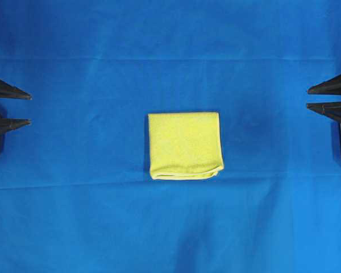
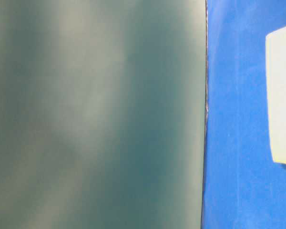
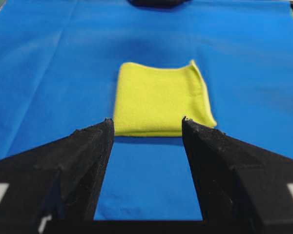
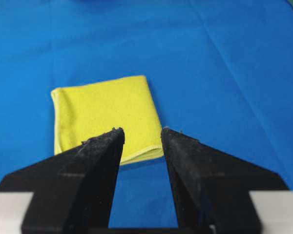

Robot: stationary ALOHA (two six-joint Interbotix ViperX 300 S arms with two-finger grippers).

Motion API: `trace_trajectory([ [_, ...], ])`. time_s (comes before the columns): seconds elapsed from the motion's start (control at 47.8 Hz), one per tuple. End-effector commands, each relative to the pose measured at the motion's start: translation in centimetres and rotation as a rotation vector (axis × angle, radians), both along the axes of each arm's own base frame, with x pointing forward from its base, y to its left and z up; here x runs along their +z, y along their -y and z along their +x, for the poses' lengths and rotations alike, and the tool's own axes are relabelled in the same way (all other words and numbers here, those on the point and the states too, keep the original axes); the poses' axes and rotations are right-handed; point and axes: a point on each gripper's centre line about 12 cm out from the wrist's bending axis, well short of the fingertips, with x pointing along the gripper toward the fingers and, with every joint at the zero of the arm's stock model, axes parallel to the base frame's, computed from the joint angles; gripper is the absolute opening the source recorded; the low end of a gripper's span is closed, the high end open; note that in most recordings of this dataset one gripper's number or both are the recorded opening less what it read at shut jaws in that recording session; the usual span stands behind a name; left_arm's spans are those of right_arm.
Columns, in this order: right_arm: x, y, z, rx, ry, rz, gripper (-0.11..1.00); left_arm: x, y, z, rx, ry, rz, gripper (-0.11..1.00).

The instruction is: Fold a vertical towel.

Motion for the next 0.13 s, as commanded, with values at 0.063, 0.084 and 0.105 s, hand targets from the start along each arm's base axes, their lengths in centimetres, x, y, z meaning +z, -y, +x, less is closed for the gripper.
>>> trace_trajectory([
  [0.063,0.30,0.04,0.22,-0.002,-0.001,0.003,0.45,0.48,-0.05,0.11,0.003,0.011,-0.001,0.55],
  [0.084,0.30,0.04,0.22,-0.002,-0.001,0.003,0.45,0.48,-0.05,0.11,0.003,0.011,0.000,0.55],
  [0.105,0.30,0.04,0.22,-0.002,-0.001,0.003,0.45,0.48,-0.05,0.11,0.003,0.011,-0.001,0.55],
])
